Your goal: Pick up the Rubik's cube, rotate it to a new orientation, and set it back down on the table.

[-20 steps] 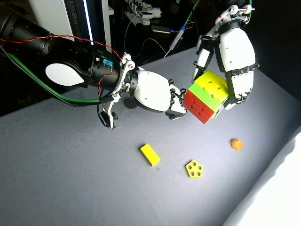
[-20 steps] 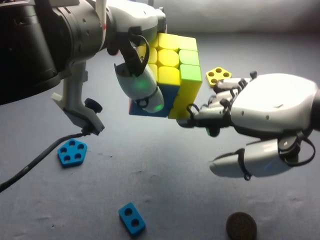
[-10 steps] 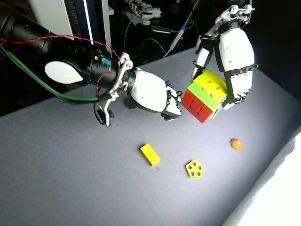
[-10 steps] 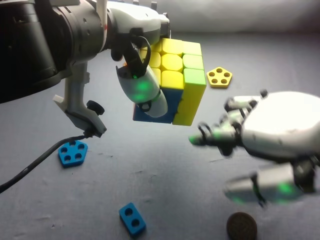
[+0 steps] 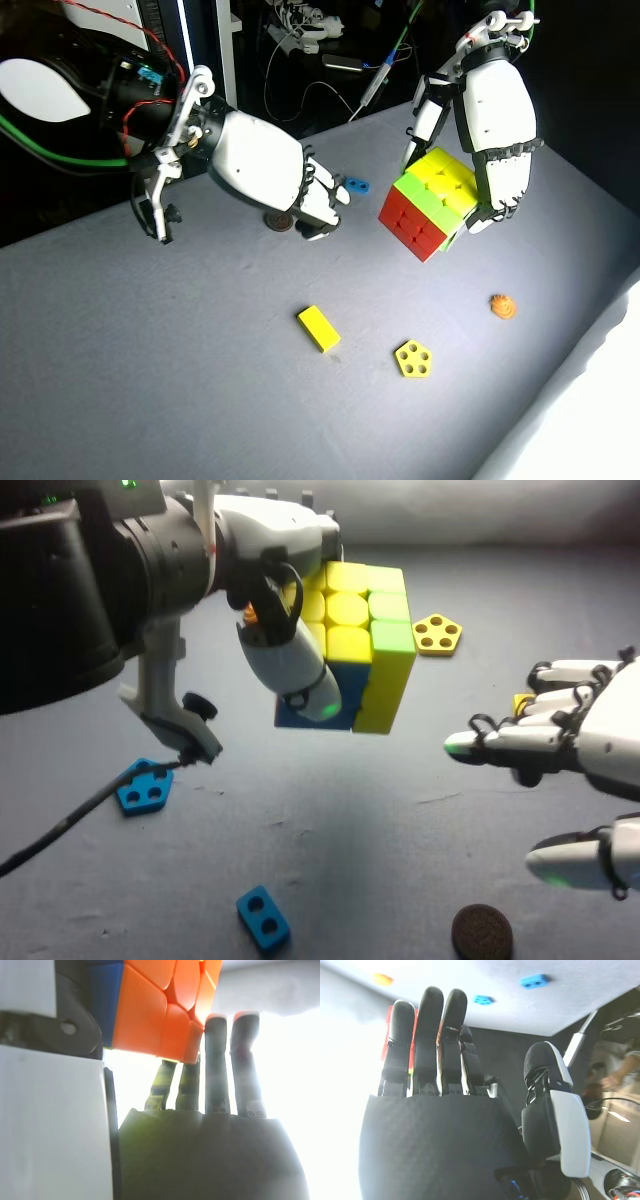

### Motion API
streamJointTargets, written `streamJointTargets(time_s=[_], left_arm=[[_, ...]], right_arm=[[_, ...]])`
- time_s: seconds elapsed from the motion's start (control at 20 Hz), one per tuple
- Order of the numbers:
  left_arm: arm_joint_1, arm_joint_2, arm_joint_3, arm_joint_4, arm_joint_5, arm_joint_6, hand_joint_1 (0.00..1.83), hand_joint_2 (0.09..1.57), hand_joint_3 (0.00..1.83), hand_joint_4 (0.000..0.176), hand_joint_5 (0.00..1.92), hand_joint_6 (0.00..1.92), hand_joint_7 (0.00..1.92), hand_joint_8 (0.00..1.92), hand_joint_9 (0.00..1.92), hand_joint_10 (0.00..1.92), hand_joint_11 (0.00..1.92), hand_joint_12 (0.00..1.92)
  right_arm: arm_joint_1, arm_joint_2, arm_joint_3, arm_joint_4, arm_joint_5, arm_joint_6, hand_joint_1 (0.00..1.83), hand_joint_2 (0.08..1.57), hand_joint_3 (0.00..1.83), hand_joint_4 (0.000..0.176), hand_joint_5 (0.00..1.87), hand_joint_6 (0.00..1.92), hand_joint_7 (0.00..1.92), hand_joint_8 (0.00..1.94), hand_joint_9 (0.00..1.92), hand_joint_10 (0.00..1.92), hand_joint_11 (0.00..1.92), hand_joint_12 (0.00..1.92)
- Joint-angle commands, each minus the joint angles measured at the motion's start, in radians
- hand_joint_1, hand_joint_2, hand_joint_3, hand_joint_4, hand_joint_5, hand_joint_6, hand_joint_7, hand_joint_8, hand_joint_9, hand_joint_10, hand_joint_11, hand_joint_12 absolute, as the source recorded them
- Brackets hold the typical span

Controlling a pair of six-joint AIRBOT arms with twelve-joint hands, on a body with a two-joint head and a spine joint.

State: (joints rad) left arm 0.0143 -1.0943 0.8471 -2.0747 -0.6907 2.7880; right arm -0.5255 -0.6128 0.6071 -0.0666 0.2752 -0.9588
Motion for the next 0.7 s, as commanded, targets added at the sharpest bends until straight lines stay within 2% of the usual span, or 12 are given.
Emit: streamJointTargets(time_s=[0.0,0.1,0.15,0.2,0.25,0.3,0.4,0.45,0.5,0.6,0.65], left_arm=[[0.0,0.005,-0.003,0.092,0.055,-0.037,0.99,1.37,0.0,0.0,0.53,1.67,0.11,1.92,0.22,1.92,0.33,1.92],[0.031,0.006,-0.003,0.137,0.072,-0.111,1.0,1.37,0.0,0.0,0.52,1.68,0.12,1.92,0.21,1.92,0.32,1.92],[0.045,0.006,-0.003,0.161,0.077,-0.14,1.01,1.42,0.0,0.0,0.49,1.68,0.37,1.92,0.22,1.92,0.32,1.92],[0.066,0.006,-0.004,0.211,0.085,-0.202,0.99,1.44,0.01,0.0,0.47,1.73,0.4,1.92,0.22,1.92,0.32,1.92],[0.085,0.005,-0.004,0.257,0.091,-0.253,1.01,1.43,0.0,0.0,0.49,1.68,0.42,1.92,0.22,1.92,0.31,1.92],[0.109,0.006,-0.004,0.311,0.097,-0.321,1.0,1.39,0.0,0.0,0.51,1.69,0.2,1.92,0.22,1.92,0.31,1.92],[0.143,0.006,-0.003,0.404,0.104,-0.416,0.99,1.38,0.0,0.0,0.51,1.69,0.11,1.92,0.22,1.92,0.32,1.92],[0.162,0.005,-0.003,0.448,0.106,-0.46,0.98,1.39,0.0,0.0,0.5,1.71,0.08,1.92,0.21,1.92,0.31,1.92],[0.179,0.005,-0.003,0.481,0.106,-0.491,0.98,1.38,0.0,0.0,0.51,1.7,0.1,1.92,0.21,1.92,0.3,1.92],[0.207,0.005,-0.003,0.548,0.106,-0.555,0.99,1.38,0.0,0.0,0.51,1.69,0.11,1.92,0.22,1.92,0.31,1.92],[0.224,0.005,-0.002,0.574,0.106,-0.584,0.97,1.39,0.0,0.0,0.49,1.73,0.09,1.92,0.21,1.92,0.3,1.92]], right_arm=[[0.024,0.022,-0.001,0.025,0.098,0.007,0.17,1.27,0.0,0.0,0.13,0.0,0.37,0.96,0.29,1.41,0.0,1.81],[0.047,0.055,0.002,0.052,0.073,0.007,0.09,1.29,0.0,0.0,0.12,0.0,0.32,0.96,0.27,1.38,0.0,1.79],[0.056,0.069,0.004,0.063,0.054,0.007,0.1,1.29,0.0,0.0,0.14,0.01,0.31,0.88,0.27,1.33,0.0,1.77],[0.067,0.088,0.005,0.071,0.02,0.007,0.12,1.28,0.0,0.0,0.17,0.01,0.32,0.72,0.25,1.26,0.0,1.75],[0.074,0.101,0.005,0.071,-0.003,0.007,0.13,1.28,0.0,0.0,0.19,0.02,0.33,0.54,0.22,1.18,0.0,1.71],[0.079,0.116,0.005,0.071,-0.006,0.005,0.12,1.28,0.0,0.0,0.19,0.01,0.35,0.34,0.2,1.06,0.0,1.63],[0.1,0.12,0.005,0.081,-0.005,0.003,0.03,1.3,0.0,0.0,0.14,0.0,0.29,0.1,0.12,0.73,0.0,1.36],[0.115,0.118,0.005,0.089,-0.005,0.002,0.03,1.3,0.0,0.0,0.08,0.02,0.23,0.04,0.06,0.51,0.0,1.1],[0.124,0.115,0.005,0.092,-0.003,0.001,0.01,1.31,0.01,0.0,0.03,0.02,0.15,0.04,0.06,0.25,0.0,0.71],[0.148,0.106,0.005,0.092,0.013,-0.006,0.02,1.31,0.0,0.0,0.01,0.0,0.1,0.02,0.05,0.11,0.0,0.27],[0.162,0.097,0.005,0.092,0.013,-0.013,0.01,1.3,0.0,0.0,0.01,0.0,0.11,0.01,0.06,0.07,0.0,0.22]])
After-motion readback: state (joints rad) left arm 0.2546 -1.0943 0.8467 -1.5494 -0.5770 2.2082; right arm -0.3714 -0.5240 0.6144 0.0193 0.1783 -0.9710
